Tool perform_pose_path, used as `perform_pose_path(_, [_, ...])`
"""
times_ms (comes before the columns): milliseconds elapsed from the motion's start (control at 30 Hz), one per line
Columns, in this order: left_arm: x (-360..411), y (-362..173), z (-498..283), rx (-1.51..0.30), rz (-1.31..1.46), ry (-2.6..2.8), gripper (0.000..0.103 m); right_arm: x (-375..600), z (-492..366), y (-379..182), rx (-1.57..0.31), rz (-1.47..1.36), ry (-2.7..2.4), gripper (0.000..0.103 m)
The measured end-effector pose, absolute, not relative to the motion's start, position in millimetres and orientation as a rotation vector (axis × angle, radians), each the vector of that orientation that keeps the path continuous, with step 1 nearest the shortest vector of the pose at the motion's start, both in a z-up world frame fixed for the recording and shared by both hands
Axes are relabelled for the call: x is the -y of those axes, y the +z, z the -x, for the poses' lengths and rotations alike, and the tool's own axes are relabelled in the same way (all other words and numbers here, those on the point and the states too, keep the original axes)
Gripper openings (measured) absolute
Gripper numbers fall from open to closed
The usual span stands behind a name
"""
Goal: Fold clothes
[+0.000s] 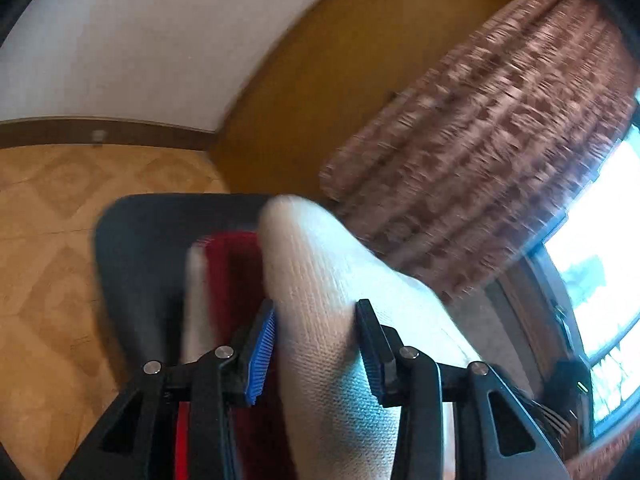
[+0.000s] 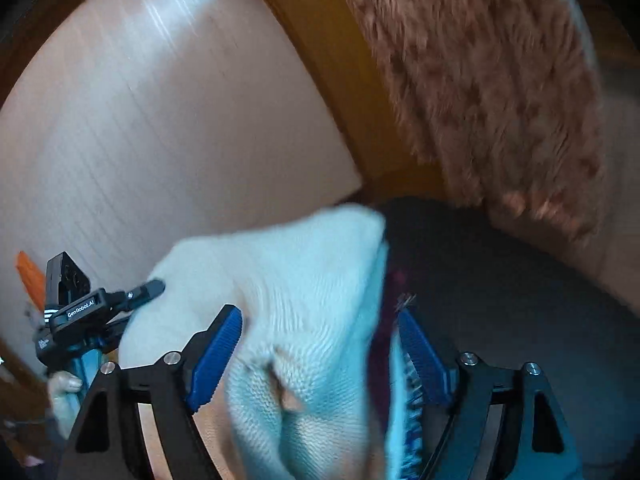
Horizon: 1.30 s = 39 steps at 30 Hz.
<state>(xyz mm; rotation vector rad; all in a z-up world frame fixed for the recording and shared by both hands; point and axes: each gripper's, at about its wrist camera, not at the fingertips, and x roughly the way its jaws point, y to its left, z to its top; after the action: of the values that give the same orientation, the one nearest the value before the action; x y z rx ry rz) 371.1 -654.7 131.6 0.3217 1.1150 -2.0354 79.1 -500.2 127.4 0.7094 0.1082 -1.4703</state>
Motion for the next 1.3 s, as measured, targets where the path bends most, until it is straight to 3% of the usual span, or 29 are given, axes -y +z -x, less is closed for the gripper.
perform_pose_path(133, [634, 160, -397, -0.941, -0.229, -1.951, 0.038, 465, -97, 162, -0.109, -0.499, -1.494, 0.083])
perform_pose_path(267, [623, 177, -358, -0.849, -0.311, -2.108, 0.038, 469, -128, 175, -0.198, -0.394, -1.342, 0.083])
perform_pose_path(467, [637, 138, -293, -0.795, -0.537, -2.202, 0.038, 530, -147, 114, -0.39, -0.643, -1.232, 0.084])
perform_pose_path(533, [640, 126, -297, -0.715, -0.54, -2.233, 0.039, 542, -145, 91, -0.349, -0.719, -1.231, 0.091])
perform_pose_path(633, [649, 115, -317, -0.685, -0.514, -2.21, 0.04, 542, -161, 89, -0.308, -0.691, -1.229, 0.095])
perform_pose_path(767, [658, 103, -333, -0.719, -0.496, -2.16, 0.04, 551, -195, 81, -0.406, -0.559, -1.262, 0.103])
perform_pose_path(1000, [639, 118, -310, -0.592, -0.561, -2.118, 0.04, 539, -189, 89, -0.384, -0.547, -1.299, 0.103])
perform_pose_path(1167, [623, 131, -317, -0.554, -0.547, -2.051, 0.052, 512, -197, 106, -0.384, -0.503, -1.345, 0.103])
perform_pose_path(1300, [601, 146, -335, -0.528, -0.492, -1.961, 0.054, 488, -209, 127, -0.388, -0.421, -1.444, 0.103])
